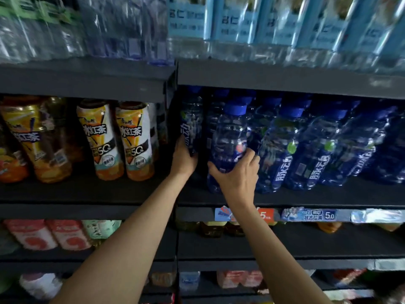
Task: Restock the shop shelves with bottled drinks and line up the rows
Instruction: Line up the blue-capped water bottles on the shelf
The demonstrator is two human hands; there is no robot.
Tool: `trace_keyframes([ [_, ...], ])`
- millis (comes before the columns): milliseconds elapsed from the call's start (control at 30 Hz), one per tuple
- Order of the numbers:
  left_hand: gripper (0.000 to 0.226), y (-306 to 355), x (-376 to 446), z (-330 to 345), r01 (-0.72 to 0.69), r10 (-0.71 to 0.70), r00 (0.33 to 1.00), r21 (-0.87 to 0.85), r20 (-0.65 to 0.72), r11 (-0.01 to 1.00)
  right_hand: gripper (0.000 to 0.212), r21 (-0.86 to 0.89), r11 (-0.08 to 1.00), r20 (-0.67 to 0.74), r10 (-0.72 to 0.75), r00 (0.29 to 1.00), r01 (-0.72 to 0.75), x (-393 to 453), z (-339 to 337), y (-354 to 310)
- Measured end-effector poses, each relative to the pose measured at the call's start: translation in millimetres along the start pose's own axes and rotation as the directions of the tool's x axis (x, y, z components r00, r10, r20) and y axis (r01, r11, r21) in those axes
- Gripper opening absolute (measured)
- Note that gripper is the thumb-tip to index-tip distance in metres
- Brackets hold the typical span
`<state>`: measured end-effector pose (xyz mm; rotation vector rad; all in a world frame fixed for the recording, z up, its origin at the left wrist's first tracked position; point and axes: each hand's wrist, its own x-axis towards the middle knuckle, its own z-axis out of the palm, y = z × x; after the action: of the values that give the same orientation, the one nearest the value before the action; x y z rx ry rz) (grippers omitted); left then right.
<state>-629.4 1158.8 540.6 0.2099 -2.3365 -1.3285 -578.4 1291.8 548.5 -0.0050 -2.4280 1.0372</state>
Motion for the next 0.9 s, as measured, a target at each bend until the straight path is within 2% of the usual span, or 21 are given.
trace_keyframes([
  [100, 0.067, 1, -2, 4, 0.025, -0.026, 0.999, 0.034, 0.022, 0.999, 0.087, -0.023, 1.000, 0.027, 0.009, 1.000, -0.009, 1, -2, 0],
  [233, 0.071, -3, -2, -1, -0.015, -0.002, 0.995, 0.164, 0.101, 0.986, 0.086, -0.047, 0.998, 0.031, 0.031, 0.999, -0.029, 1, 0, -1],
  [367, 0.069, -6, -4, -21, -0.036, 0.009, 0.986, 0.163, 0.165, 0.986, 0.088, -0.038, 0.998, 0.024, 0.050, 0.998, -0.049, -4, 0, -9],
  [433, 0.060, -5, -16, -30, -0.056, 0.042, 0.986, 0.080, 0.162, 0.995, 0.087, -0.026, 0.998, 0.010, 0.049, 0.999, -0.049, -9, 1, -12],
  [500, 0.043, -2, -36, -36, -0.052, 0.064, 0.990, -0.096, 0.129, 0.994, 0.090, -0.008, 1.000, 0.030, -0.002, 1.000, 0.002, -15, 3, -14],
  [600, 0.032, 0, -59, -41, -0.070, 0.088, 0.995, -0.268, 0.056, 0.961, 0.096, 0.090, 0.993, 0.185, -0.091, 0.979, 0.075, -29, 6, -15],
  [700, 0.046, -1, -65, -44, -0.113, 0.132, 0.989, -0.249, 0.064, 0.962, 0.089, 0.198, 0.978, 0.302, -0.122, 0.945, 0.063, -29, 13, -16],
  [800, 0.069, -7, -57, -44, -0.203, 0.206, 0.977, -0.056, 0.055, 0.978, 0.080, 0.235, 0.968, 0.316, -0.164, 0.935, 0.090, -22, 17, -16],
  [833, 0.077, -10, -52, -42, -0.225, 0.225, 0.973, 0.000, 0.055, 0.974, 0.072, 0.250, 0.963, 0.279, -0.170, 0.945, 0.100, -20, 15, -15],
  [900, 0.089, -14, -46, -37, -0.201, 0.198, 0.978, 0.044, 0.061, 0.979, 0.056, 0.256, 0.961, 0.065, -0.128, 0.990, 0.107, -16, 8, -12],
])
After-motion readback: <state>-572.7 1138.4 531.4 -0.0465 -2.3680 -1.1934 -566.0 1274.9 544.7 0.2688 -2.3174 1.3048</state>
